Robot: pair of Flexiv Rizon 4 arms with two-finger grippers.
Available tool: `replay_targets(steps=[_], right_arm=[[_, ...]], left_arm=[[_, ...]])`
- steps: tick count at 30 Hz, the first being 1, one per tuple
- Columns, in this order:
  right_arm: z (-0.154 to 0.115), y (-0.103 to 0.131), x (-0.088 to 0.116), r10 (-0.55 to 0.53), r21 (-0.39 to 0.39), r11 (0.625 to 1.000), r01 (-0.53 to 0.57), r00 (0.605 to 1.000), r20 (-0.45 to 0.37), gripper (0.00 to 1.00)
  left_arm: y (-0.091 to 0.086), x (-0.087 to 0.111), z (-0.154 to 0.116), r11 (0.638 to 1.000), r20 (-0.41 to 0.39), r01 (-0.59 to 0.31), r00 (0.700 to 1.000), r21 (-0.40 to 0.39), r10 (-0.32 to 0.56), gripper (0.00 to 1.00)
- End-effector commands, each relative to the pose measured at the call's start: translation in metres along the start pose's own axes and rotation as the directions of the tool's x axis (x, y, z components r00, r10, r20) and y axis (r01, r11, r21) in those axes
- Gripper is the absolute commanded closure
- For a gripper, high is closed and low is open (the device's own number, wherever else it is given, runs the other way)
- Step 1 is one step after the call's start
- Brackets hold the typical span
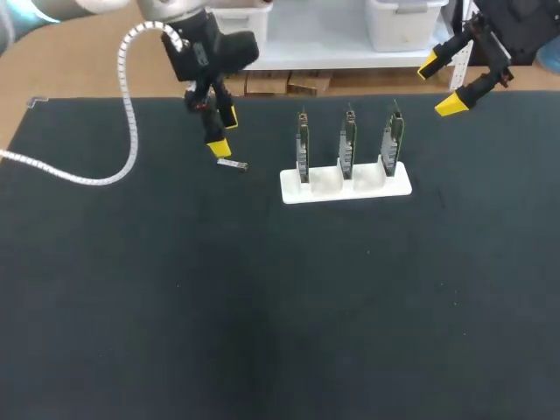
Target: Pick up the optical module with the left hand, and insert it into the network port with the right hand.
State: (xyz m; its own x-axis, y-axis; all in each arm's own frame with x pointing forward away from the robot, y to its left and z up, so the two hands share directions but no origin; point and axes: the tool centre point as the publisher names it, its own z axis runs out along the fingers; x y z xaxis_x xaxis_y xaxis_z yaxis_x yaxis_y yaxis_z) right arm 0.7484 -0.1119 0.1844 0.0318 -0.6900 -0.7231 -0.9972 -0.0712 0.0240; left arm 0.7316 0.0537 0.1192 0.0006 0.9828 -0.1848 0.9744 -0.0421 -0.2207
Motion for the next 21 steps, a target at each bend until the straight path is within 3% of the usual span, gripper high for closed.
replay_targets(steps=[1, 7, 21], right_arm=[[0.0, 0.002, 0.0, 0.0, 0.005, 1.0, 0.0, 1.0, -0.001, 0.0], [0.0, 0.002, 0.0, 0.0, 0.005, 1.0, 0.0, 1.0, -0.001, 0.0], [0.0, 0.002, 0.0, 0.0, 0.005, 1.0, 0.0, 1.0, -0.001, 0.0]], left_arm=[[0.007, 0.002, 0.013, 0.999, -0.141, 0.004, 0.99, 0.035, 0.001, 0.0], [0.009, 0.013, 0.023, 0.999, -0.148, 0.039, 0.988, -0.037, -0.044, 0.0], [0.009, 0.015, 0.026, 0.998, -0.145, 0.046, 0.988, -0.03, -0.05, 0.0]])
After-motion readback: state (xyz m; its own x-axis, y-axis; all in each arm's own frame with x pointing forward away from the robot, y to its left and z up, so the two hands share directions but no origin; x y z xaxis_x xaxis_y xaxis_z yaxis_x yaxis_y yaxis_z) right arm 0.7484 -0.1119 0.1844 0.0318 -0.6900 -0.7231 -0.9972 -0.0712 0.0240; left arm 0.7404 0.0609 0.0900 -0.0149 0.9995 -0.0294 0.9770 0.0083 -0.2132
